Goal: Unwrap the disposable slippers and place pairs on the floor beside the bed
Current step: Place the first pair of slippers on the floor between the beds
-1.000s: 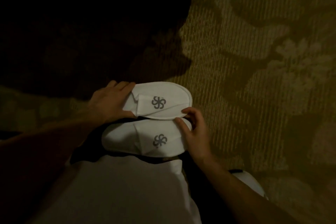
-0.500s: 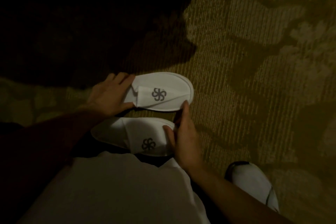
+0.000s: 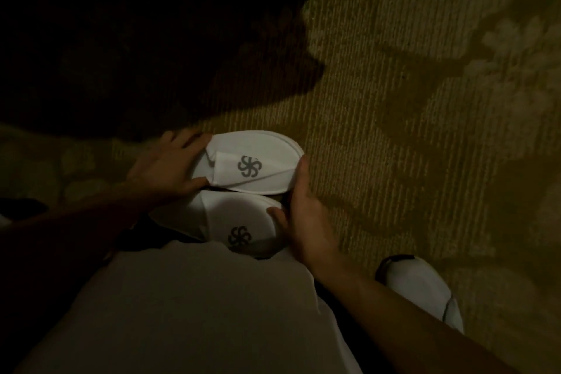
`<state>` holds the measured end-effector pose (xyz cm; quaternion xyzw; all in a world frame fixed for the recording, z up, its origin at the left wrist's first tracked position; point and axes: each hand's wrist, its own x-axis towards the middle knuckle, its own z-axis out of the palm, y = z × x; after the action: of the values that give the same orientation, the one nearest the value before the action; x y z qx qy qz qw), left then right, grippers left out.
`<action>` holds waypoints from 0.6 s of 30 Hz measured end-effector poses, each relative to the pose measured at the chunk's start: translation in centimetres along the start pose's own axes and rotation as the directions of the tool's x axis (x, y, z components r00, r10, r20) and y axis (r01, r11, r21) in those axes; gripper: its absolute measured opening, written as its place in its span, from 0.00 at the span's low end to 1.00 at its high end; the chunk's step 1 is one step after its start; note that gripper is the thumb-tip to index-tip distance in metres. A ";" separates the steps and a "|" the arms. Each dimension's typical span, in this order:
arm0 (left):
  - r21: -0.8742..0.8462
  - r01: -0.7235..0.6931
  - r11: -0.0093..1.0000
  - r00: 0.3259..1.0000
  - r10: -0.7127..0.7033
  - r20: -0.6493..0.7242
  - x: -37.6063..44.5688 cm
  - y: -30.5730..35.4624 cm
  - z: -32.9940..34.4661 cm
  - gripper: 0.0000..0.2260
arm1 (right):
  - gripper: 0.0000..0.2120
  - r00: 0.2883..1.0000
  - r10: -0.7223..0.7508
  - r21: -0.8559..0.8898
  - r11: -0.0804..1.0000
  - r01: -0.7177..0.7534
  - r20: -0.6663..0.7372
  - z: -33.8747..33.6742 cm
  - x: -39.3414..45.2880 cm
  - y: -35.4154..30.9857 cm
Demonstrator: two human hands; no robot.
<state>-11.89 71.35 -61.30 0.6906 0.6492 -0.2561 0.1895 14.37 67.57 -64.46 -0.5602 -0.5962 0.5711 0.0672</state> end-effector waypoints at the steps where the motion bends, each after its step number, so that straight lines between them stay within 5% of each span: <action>1: -0.004 0.010 1.000 1.000 -0.010 0.006 -0.2 -0.1 0.1 0.39 | 0.49 1.000 -0.006 0.013 1.000 0.006 0.008 0.1 -0.1 0.0; 10: -0.056 0.112 0.992 0.992 -0.108 0.058 -0.9 0.0 0.8 0.41 | 0.48 0.999 -0.034 0.034 0.999 0.033 0.038 0.5 0.0 0.3; 15: -0.096 0.165 0.982 0.981 -0.154 0.114 -1.0 0.9 0.7 0.46 | 0.25 0.979 -0.055 0.060 0.996 0.068 -0.195 -2.2 -0.1 1.7; 18: -0.126 0.216 0.968 0.975 -0.207 0.083 -1.2 1.3 0.3 0.43 | 0.20 0.989 -0.044 0.031 0.998 0.049 -0.143 -3.5 0.6 2.1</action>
<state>-10.68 70.13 -60.88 0.5939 0.7280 -0.2543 0.2294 17.92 69.49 -65.22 -0.5843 -0.5927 0.5383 0.1324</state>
